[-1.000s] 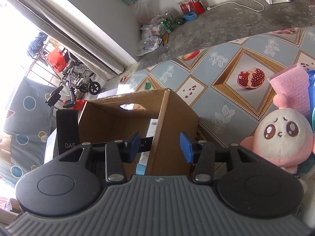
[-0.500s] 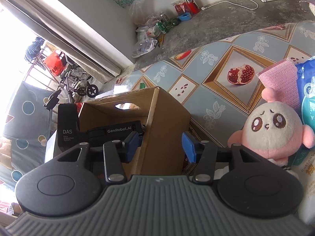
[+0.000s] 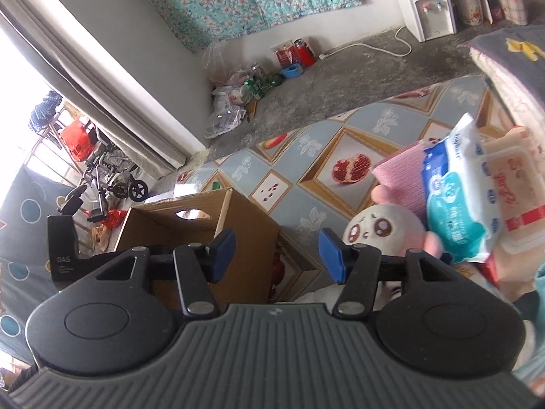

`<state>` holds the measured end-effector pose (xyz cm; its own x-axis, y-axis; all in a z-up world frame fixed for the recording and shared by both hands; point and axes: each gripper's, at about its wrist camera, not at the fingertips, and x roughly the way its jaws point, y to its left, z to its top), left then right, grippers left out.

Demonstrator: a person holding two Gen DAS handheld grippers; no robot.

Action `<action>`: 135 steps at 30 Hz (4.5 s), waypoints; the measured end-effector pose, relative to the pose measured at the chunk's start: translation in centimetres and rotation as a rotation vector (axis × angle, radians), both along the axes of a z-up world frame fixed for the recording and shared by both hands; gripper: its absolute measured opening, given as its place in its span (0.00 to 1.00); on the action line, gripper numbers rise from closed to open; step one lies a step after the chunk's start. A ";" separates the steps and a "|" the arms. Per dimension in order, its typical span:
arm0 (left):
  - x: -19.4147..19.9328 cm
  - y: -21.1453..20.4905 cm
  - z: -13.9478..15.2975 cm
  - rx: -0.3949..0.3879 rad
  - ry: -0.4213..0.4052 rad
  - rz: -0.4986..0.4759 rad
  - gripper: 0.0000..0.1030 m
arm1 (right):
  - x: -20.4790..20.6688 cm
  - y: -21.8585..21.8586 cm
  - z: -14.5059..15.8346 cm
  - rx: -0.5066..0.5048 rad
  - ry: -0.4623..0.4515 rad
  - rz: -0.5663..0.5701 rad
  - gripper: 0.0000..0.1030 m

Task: Organize soft objects
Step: 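Carry the medicine box with the left tool into the cardboard box and release, then reach the left tool to the blue wet-wipes pack and grasp it, then carry the wet-wipes pack with the left tool into the cardboard box and release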

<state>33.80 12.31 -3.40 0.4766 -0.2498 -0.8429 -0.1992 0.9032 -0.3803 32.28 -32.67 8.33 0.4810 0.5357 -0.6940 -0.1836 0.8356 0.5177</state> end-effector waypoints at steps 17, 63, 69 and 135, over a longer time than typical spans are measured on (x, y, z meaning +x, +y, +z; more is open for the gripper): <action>-8.4 -8.0 10.0 0.085 -0.304 -0.191 0.88 | -4.7 -10.3 1.4 -0.067 -0.062 -0.139 0.56; 8.0 -30.1 -0.6 -0.017 -0.103 -0.645 0.82 | 9.4 -19.1 -9.6 0.133 0.164 -0.089 0.25; 8.7 -32.5 -2.6 -0.036 -0.036 -0.647 0.85 | 9.5 -21.1 -11.9 0.237 0.226 -0.124 0.26; 0.7 6.5 -4.9 0.085 0.146 -0.058 0.75 | 6.5 22.6 -4.9 0.040 0.202 0.324 0.28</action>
